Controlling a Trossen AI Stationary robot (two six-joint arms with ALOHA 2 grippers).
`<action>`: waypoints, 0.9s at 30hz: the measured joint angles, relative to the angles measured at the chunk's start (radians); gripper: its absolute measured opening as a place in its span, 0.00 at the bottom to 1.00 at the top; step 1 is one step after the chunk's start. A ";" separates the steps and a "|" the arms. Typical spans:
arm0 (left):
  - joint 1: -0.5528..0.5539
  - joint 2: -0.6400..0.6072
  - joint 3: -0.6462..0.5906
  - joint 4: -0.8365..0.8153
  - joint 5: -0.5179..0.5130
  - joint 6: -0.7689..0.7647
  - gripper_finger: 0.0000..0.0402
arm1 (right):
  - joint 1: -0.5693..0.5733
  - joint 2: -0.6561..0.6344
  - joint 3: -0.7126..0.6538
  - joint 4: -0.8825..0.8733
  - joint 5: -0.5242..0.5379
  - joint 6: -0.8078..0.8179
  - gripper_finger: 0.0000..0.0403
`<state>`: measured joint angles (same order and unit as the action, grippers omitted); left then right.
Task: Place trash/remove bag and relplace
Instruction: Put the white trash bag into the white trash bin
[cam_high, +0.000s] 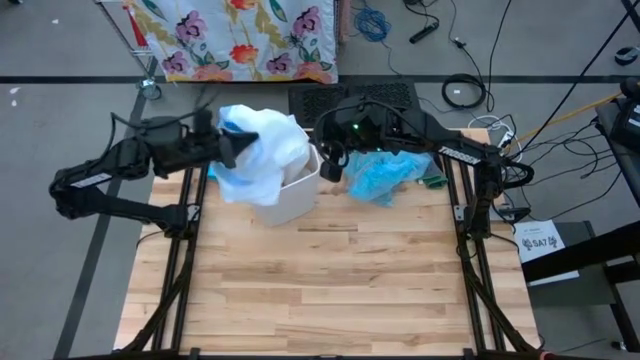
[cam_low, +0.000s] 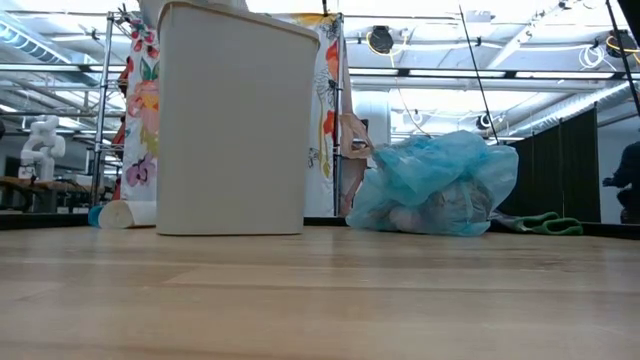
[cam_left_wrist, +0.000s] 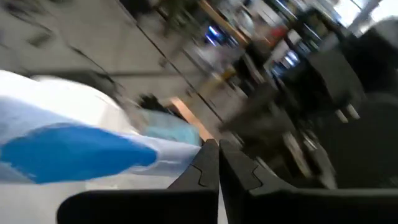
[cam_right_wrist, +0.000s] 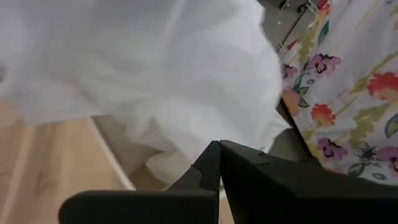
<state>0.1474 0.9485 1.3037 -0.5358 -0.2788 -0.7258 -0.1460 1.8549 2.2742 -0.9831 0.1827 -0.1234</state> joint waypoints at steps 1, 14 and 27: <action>0.000 0.011 0.000 0.010 0.043 0.000 0.01 | -0.006 0.000 0.000 0.004 0.000 -0.001 0.00; -0.157 0.145 0.000 0.012 0.433 -0.024 0.00 | -0.072 -0.010 0.000 0.098 -0.009 -0.100 0.00; -0.229 0.058 0.008 0.152 0.216 0.009 0.00 | -0.087 -0.014 0.000 0.074 -0.112 -0.105 0.00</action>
<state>-0.0811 1.0063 1.3113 -0.3836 -0.0623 -0.7166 -0.2331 1.8405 2.2745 -0.9093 0.0712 -0.2279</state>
